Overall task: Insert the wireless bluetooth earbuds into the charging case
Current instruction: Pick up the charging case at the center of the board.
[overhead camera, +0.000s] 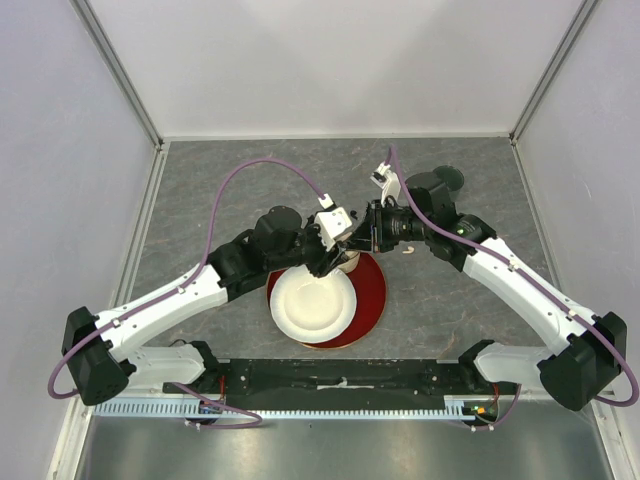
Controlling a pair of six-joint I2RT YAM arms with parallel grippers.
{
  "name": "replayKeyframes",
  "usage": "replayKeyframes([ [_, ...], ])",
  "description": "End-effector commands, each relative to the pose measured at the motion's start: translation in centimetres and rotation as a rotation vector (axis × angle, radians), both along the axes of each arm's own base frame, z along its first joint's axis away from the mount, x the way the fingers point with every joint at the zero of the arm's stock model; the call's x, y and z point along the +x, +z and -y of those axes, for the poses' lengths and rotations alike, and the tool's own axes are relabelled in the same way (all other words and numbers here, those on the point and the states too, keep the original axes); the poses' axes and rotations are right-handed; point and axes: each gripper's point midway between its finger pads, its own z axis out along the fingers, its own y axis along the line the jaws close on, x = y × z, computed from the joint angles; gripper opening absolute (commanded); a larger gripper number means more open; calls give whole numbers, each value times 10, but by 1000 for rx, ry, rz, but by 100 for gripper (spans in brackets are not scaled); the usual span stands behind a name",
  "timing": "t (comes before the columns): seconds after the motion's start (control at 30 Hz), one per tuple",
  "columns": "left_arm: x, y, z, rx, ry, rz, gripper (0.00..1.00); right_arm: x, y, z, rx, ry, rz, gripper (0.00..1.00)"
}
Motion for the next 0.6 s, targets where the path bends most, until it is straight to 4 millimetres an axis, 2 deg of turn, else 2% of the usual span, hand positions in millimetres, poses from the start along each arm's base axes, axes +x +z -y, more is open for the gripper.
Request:
replayKeyframes([
  [0.0, 7, 37, 6, -75, -1, 105, 23, -1, 13, -5, 34, 25, 24, 13],
  [0.03, 7, 38, 6, -78, -2, 107, 26, 0, 13, -5, 31, 21, 27, 10],
  [0.1, 7, 39, 6, -86, 8, 99, 30, 1, 14, -4, 31, 14, 34, 8],
  [0.23, 7, 42, 5, -106, 29, 80, 43, 5, 17, -2, 25, -16, 50, 3],
  [0.5, 3, 38, -1, -120, 48, 64, 58, 14, 23, 5, 44, -103, 83, 2],
  [0.53, 3, 41, -2, -129, 47, 68, 71, 15, 25, 6, 47, -115, 90, 2],
  [0.57, 1, 39, -2, -127, 44, 66, 73, 17, 28, 6, 55, -126, 98, 2],
])
